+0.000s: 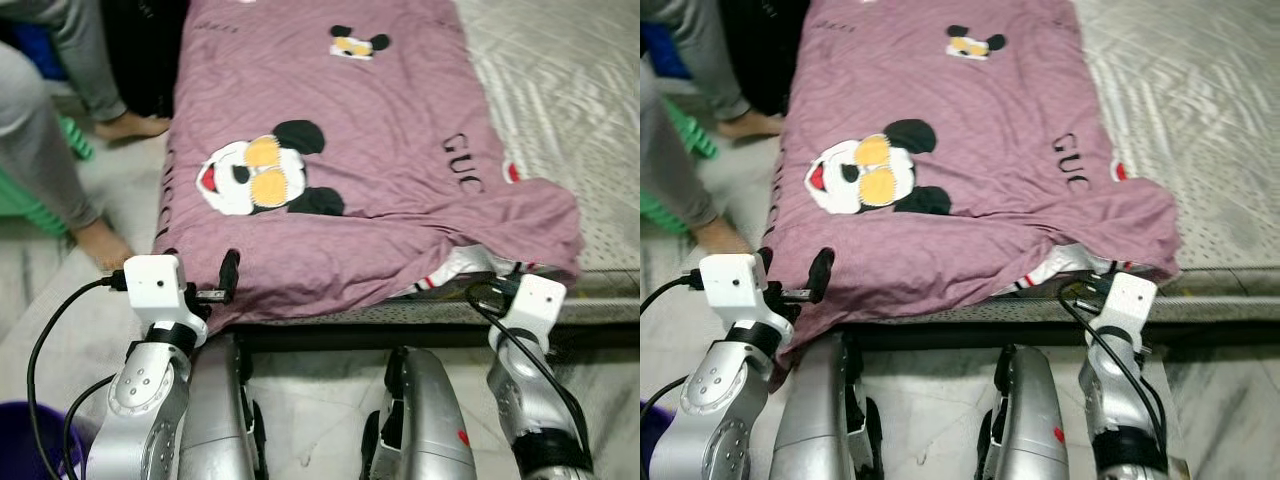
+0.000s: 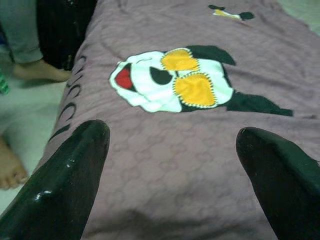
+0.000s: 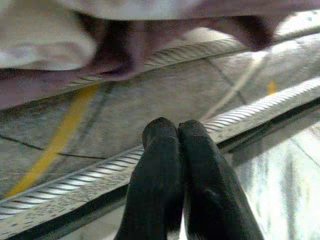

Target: Clean up the room

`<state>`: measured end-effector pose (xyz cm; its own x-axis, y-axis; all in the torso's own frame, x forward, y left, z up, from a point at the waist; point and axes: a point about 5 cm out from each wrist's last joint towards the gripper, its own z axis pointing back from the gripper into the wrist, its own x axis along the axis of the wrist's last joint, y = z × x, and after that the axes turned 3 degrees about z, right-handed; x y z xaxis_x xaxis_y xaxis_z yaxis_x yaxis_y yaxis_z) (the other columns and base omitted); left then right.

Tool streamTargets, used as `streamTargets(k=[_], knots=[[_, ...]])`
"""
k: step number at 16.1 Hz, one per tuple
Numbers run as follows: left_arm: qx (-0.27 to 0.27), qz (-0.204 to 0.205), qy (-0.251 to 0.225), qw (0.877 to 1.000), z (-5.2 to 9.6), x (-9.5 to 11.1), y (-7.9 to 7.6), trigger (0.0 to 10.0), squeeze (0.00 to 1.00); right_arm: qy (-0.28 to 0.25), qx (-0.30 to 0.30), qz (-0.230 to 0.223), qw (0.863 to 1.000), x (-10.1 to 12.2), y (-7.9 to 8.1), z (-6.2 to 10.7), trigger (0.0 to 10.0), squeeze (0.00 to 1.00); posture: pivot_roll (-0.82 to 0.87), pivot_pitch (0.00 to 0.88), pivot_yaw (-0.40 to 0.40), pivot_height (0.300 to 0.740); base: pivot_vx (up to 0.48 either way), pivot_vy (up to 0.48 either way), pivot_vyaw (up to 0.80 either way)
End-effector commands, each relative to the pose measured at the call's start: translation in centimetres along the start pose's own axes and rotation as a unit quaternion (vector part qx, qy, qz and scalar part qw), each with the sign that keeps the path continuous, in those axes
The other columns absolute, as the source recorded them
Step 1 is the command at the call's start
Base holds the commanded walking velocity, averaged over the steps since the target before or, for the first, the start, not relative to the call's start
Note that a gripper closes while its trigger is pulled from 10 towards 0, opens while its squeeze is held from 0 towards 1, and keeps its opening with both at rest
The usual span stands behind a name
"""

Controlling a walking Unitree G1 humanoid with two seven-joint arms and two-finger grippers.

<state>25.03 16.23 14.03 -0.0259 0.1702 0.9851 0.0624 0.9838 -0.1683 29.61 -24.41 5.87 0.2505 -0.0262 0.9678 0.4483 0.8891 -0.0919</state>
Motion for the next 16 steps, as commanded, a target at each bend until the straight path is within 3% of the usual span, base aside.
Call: streamTargets(k=[1,3,5,8,9,11,12,13,16], knots=[[0.004,-0.004,0.007,1.0,0.2,-0.4,0.4,10.0,0.0,0.011,0.001,0.009,1.0,-0.6,-0.9,0.5,0.0,0.0,0.08,0.178,-0.012,0.548,0.0,0.0,0.0],[0.002,-0.003,0.005,1.0,0.0,-0.4,0.3,10.0,0.0,0.022,0.004,0.02,1.0,-0.8,-1.8,1.6,0.0,0.0,0.07,0.172,-0.013,0.548,0.0,0.0,0.0],[0.001,-0.002,0.003,1.0,-0.2,-0.4,0.3,10.0,0.0,0.011,-0.003,0.038,0.999,-0.3,-2.5,1.5,0.0,0.0,0.07,0.169,-0.012,0.548,0.0,0.0,0.0],[-0.006,0.002,-0.002,1.0,-0.6,-0.4,-0.1,10.0,0.0,-0.072,0.002,0.05,0.996,3.7,-1.9,0.4,6.3,0.0,0.06,0.159,-0.005,0.548,0.0,0.0,0.0],[-0.007,0.002,-0.002,1.0,-0.7,-0.4,-0.2,10.0,0.0,-0.083,0.013,0.046,0.995,4.5,-1.4,0.4,10.0,0.0,0.05,0.156,-0.003,0.548,0.0,0.0,0.0],[-0.01,0.002,-0.003,1.0,-0.9,-0.4,-0.2,10.0,0.0,-0.087,0.032,0.049,0.994,4.7,-0.8,0.6,10.0,0.0,0.05,0.154,-0.003,0.548,0.0,0.0,0.0],[-0.01,0.002,-0.004,1.0,-0.9,-0.4,-0.1,10.0,0.0,-0.086,0.031,0.053,0.994,4.4,-0.9,0.8,10.0,0.18,0.05,0.154,-0.003,0.548,0.0,0.0,0.0],[-0.009,0.002,-0.004,1.0,-1.0,-0.4,-0.1,10.0,0.0,-0.086,0.033,0.051,0.994,4.3,-0.9,0.9,10.0,1.0,0.05,0.155,-0.003,0.548,0.0,0.0,0.0],[-0.01,0.003,-0.005,1.0,-0.9,-0.5,-0.1,10.0,0.0,-0.086,0.038,0.066,0.993,3.8,-0.9,1.2,10.0,1.0,0.05,0.155,0.0,0.548,0.0,0.0,0.0]])
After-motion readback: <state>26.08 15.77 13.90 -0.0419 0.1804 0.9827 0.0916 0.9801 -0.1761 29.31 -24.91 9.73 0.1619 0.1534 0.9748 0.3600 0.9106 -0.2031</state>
